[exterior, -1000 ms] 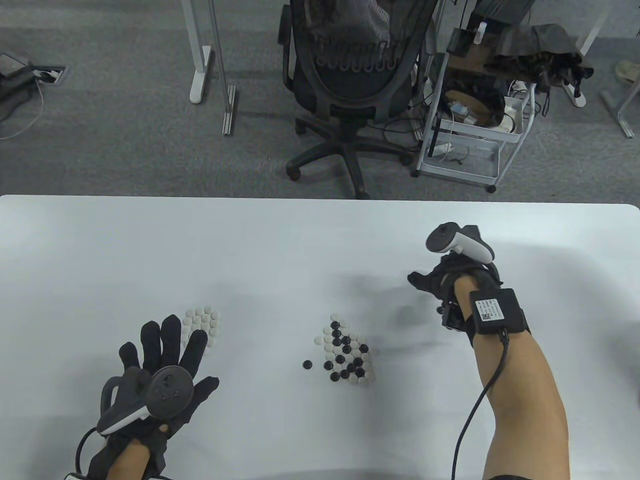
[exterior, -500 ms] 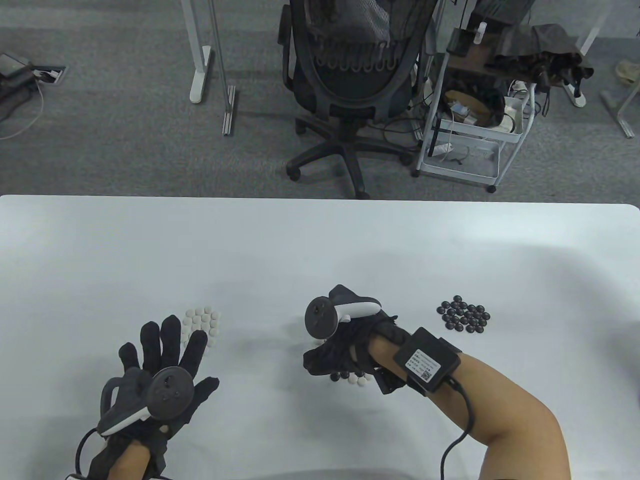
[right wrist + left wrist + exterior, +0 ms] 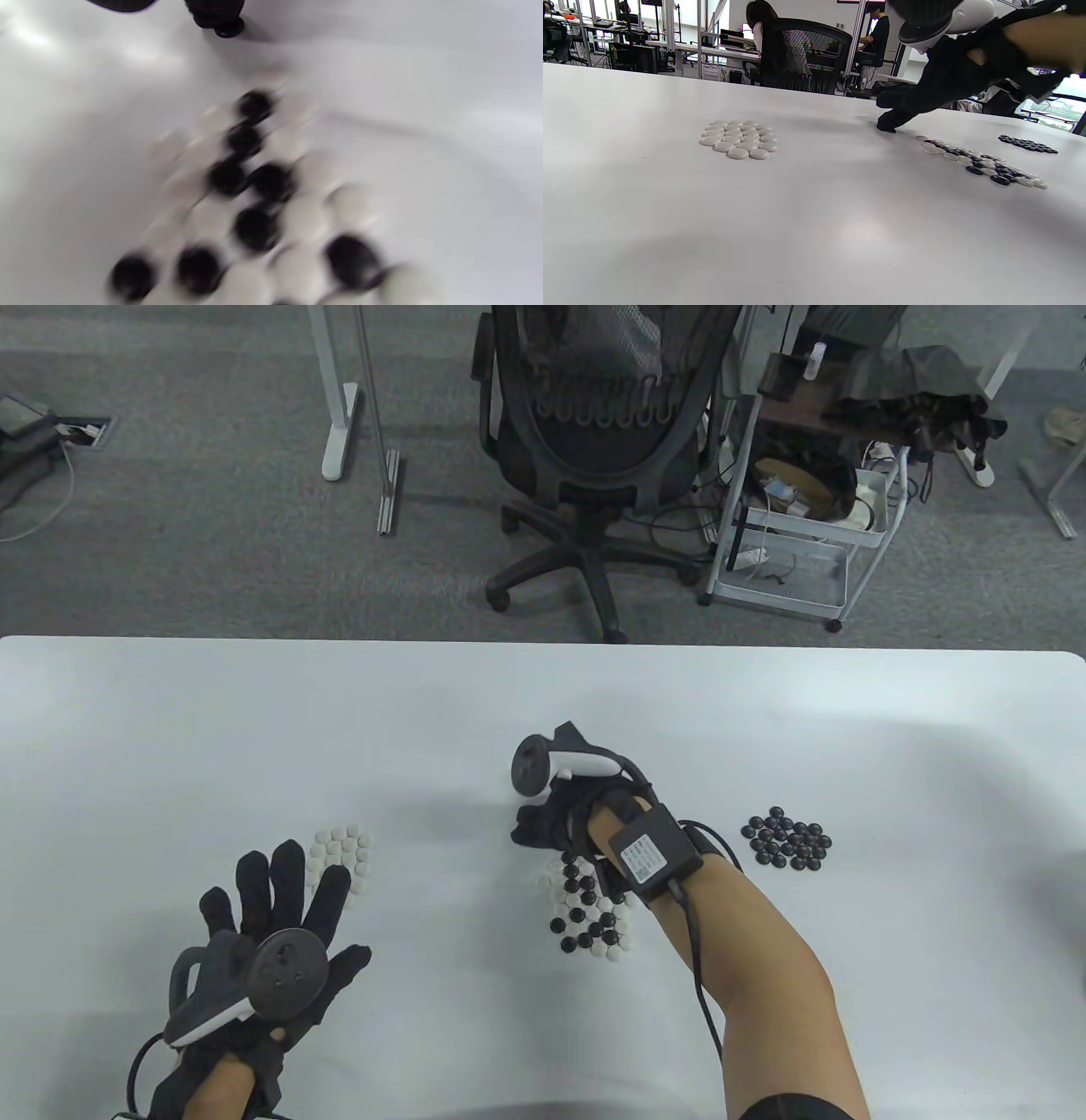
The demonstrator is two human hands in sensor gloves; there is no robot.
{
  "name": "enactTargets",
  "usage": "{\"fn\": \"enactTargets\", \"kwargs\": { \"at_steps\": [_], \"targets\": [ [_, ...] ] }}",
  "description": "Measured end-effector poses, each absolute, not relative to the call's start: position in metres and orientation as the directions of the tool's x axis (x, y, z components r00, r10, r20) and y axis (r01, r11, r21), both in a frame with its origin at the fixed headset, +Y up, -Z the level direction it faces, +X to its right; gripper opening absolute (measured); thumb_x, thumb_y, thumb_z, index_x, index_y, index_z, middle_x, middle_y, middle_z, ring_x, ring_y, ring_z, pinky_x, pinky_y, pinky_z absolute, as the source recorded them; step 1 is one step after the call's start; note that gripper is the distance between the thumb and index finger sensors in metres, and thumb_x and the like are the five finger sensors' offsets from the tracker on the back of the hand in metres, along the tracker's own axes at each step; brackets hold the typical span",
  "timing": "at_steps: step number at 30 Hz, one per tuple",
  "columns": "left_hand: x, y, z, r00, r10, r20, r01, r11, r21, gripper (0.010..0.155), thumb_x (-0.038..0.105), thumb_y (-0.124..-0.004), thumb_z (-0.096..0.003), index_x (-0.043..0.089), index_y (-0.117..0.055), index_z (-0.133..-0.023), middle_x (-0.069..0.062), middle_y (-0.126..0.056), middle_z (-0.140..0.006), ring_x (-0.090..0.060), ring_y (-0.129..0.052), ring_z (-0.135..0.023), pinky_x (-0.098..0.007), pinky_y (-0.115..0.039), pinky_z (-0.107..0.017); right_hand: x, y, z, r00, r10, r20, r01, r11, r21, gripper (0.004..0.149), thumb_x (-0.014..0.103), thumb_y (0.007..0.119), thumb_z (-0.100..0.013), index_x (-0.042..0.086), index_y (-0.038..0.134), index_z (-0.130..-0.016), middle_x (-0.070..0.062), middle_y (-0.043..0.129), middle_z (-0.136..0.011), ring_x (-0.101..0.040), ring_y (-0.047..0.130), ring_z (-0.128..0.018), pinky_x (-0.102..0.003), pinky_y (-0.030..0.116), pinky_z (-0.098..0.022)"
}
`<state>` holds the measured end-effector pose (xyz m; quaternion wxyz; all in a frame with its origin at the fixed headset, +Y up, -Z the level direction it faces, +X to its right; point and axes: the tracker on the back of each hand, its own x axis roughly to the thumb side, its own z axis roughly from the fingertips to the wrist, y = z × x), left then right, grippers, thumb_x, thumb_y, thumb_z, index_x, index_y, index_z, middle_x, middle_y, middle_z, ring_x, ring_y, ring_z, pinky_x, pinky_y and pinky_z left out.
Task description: Go stone sorting task
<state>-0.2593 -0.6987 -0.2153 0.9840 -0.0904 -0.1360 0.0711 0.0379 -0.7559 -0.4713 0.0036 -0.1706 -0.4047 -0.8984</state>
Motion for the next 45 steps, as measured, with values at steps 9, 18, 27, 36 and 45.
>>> {"fn": "enactTargets", "kwargs": {
  "at_steps": [9,18,27,36,45],
  "targets": [
    [-0.26,-0.697,-0.215,0.949,0.165,0.269,-0.117,0.975,-0.187,0.077,0.051,-0.05,-0.063,0.011,-0.02,-0.121,-0.039,0.011,-0.114,-0.064,0.012,-0.093,-0.085,-0.003,-0.055,0.185,-0.753,-0.506,-0.992,0.03,-0.126,-0.116,-0.637,0.762,0.071,0.057,0.047,-0.049,0.025,0.044,-0.112,-0.024,-0.01,-0.108,-0.056,-0.015,-0.09,-0.084,0.004,-0.056],
    [-0.255,-0.702,-0.217,0.951,0.146,0.272,-0.091,0.974,-0.205,0.077,0.051,-0.05,-0.063,0.011,-0.019,-0.121,-0.039,0.011,-0.114,-0.064,0.012,-0.093,-0.085,-0.003,-0.055,0.257,-0.752,-0.49,-0.967,0.009,-0.254,-0.203,-0.626,0.753,0.071,0.057,0.047,-0.049,0.024,0.046,-0.112,-0.025,-0.009,-0.108,-0.056,-0.014,-0.09,-0.084,0.004,-0.056],
    [-0.255,-0.702,-0.218,0.952,0.149,0.267,-0.094,0.973,-0.21,0.077,0.051,-0.05,-0.063,0.011,-0.019,-0.121,-0.039,0.011,-0.114,-0.064,0.012,-0.093,-0.085,-0.003,-0.055,0.272,-0.751,-0.483,-0.958,0.028,-0.285,-0.242,-0.61,0.754,0.071,0.057,0.048,-0.049,0.022,0.049,-0.111,-0.024,-0.007,-0.109,-0.056,-0.013,-0.09,-0.084,0.005,-0.056],
    [-0.255,-0.701,-0.217,0.95,0.152,0.273,-0.096,0.973,-0.208,0.077,0.051,-0.05,-0.0631,0.011,-0.019,-0.121,-0.039,0.011,-0.114,-0.064,0.012,-0.093,-0.085,-0.003,-0.056,0.259,-0.73,-0.478,-0.967,0.091,-0.239,-0.242,-0.628,0.74,0.071,0.056,0.05,-0.05,0.021,0.051,-0.112,-0.025,-0.005,-0.109,-0.056,-0.013,-0.089,-0.084,0.005,-0.056],
    [-0.255,-0.701,-0.217,0.948,0.153,0.277,-0.096,0.974,-0.207,0.077,0.051,-0.05,-0.063,0.011,-0.019,-0.121,-0.039,0.011,-0.114,-0.064,0.012,-0.093,-0.085,-0.003,-0.055,0.155,-0.705,-0.411,-0.932,0.213,0.292,0.1,-0.626,0.773,0.067,0.055,0.054,-0.053,0.02,0.062,-0.109,-0.025,-0.002,-0.11,-0.056,-0.012,-0.089,-0.083,0.007,-0.056]
  ]
}}
